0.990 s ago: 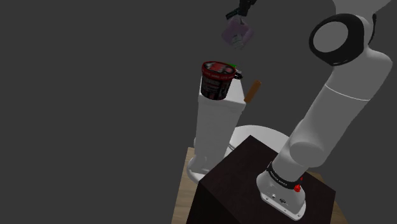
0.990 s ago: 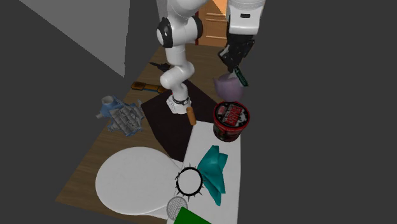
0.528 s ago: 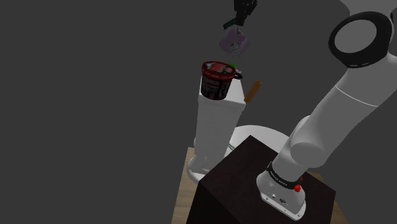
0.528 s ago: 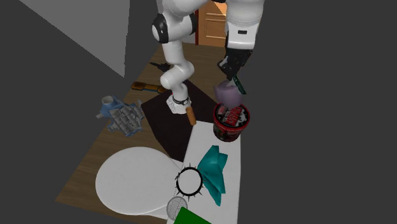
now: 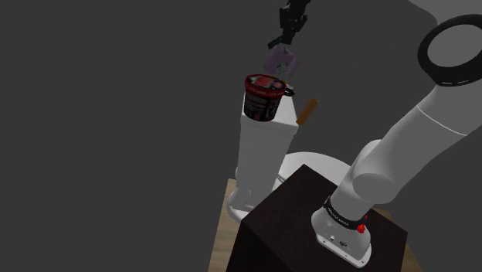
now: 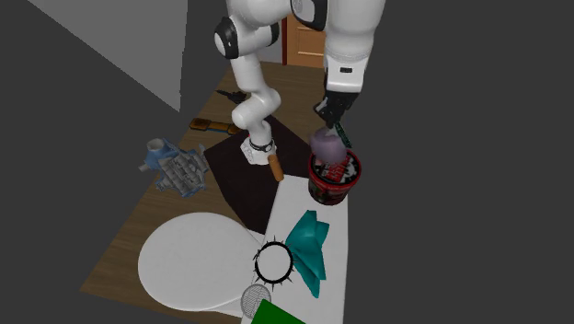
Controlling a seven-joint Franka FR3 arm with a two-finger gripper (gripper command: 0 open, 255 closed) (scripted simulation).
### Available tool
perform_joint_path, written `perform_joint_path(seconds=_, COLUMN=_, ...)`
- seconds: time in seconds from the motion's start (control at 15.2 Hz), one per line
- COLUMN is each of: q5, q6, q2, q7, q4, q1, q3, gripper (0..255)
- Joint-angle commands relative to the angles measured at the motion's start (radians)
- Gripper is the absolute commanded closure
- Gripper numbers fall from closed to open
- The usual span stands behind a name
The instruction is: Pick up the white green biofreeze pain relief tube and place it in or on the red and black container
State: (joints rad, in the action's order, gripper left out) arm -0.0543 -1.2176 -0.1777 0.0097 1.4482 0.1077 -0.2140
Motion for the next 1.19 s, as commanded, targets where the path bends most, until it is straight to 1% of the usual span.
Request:
perform_joint_path(seconds=0.0, q5=0.005, q6=-0.035, q2=-0.024, q7=-0.001, q4=0.057, q1=0.0, q3=0.002, gripper=255)
perform_joint_path(seconds=0.26, q5=0.012, q6=-0.103, q2=-0.059, q7=0.0, q4=0.159, q1=-0.001, q3=0.006, gripper=255)
perform_joint_path(seconds=0.79, q5=0.012, q6=-0.103, q2=-0.059, q7=0.0, q4=0.159, q1=-0.001, q3=0.007, gripper=255)
perform_joint_path(seconds=0.86, q5=0.012, q6=-0.103, q2=-0.059, q7=0.0, q4=0.159, q1=-0.001, q3=0.006, gripper=0)
perform_joint_path(seconds=1.12, q5=0.012, q6=-0.103, q2=-0.059, q7=0.0, q4=0.159, q1=-0.001, q3=0.007, gripper=0)
